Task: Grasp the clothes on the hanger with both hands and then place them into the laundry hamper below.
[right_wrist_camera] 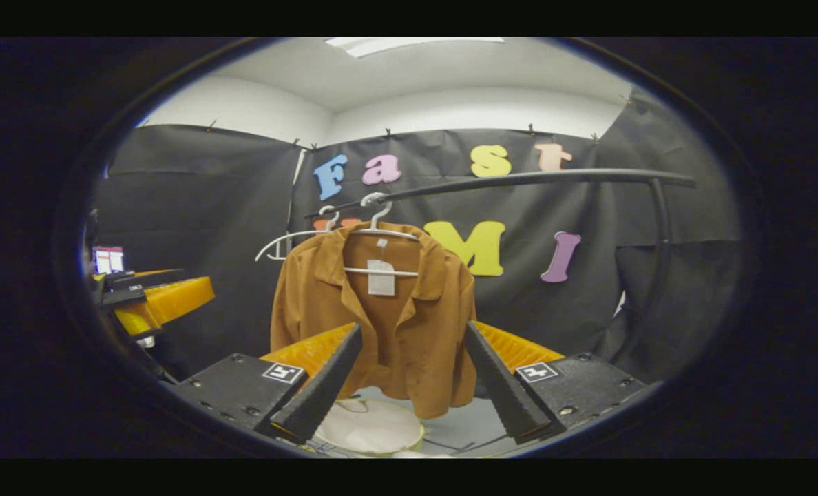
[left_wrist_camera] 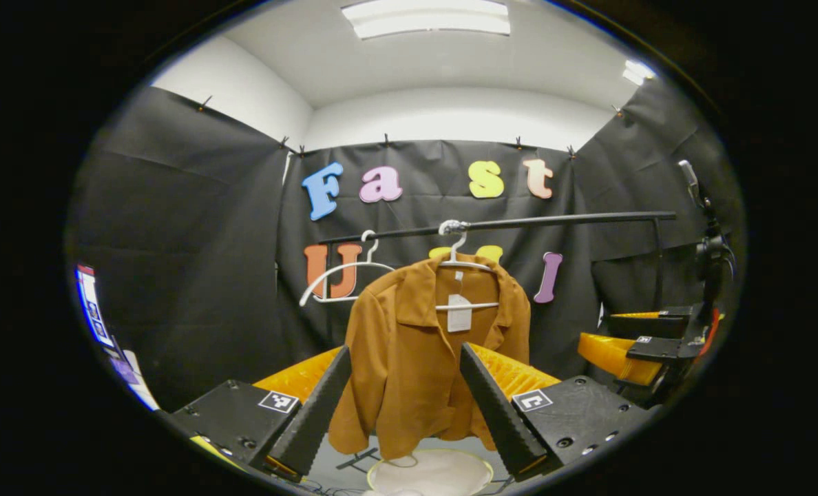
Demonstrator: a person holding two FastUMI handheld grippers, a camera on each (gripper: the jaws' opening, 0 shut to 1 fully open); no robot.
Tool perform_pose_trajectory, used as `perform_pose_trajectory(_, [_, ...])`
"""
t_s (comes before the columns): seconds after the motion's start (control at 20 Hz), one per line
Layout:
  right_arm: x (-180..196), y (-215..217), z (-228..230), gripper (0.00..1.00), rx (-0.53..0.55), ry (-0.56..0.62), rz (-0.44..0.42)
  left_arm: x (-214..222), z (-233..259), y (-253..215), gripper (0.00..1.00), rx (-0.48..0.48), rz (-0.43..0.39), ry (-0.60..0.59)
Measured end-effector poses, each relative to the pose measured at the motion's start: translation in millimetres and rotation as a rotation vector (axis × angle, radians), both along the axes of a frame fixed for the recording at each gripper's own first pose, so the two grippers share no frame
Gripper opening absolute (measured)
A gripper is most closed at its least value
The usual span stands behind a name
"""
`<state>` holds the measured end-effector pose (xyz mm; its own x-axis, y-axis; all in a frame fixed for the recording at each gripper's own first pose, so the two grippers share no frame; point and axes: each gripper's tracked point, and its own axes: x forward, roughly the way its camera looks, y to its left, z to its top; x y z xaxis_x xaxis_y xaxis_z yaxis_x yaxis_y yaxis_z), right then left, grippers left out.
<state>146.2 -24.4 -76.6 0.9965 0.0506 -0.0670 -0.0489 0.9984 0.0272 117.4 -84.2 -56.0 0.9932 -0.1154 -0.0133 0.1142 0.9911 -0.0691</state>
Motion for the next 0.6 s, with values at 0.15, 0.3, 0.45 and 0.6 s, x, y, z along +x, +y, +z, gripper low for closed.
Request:
perform_pose_trajectory(0.15, [48.5,-10.5,-6.9,0.97,0.009,0.010,0.020,39.7,-9.1,-17.5,1.00,-0.013,0.004,0.009])
perform_pose_trajectory(0.3, [98.5,-11.7,-10.5,0.97,0.027,0.019,0.055,84.5,-17.0,-36.4,1.00,-0.018,0.005,0.009])
perform_pose_trajectory(0.45, [141.7,-11.0,-13.5,0.96,0.037,0.032,0.088,127.1,-27.6,-50.1,1.00,-0.024,0.016,0.031])
perform_pose_trajectory(0.6, [175.6,-12.7,-14.1,0.97,0.038,0.032,0.108,168.6,-36.8,-54.3,1.00,-0.024,0.056,0.046])
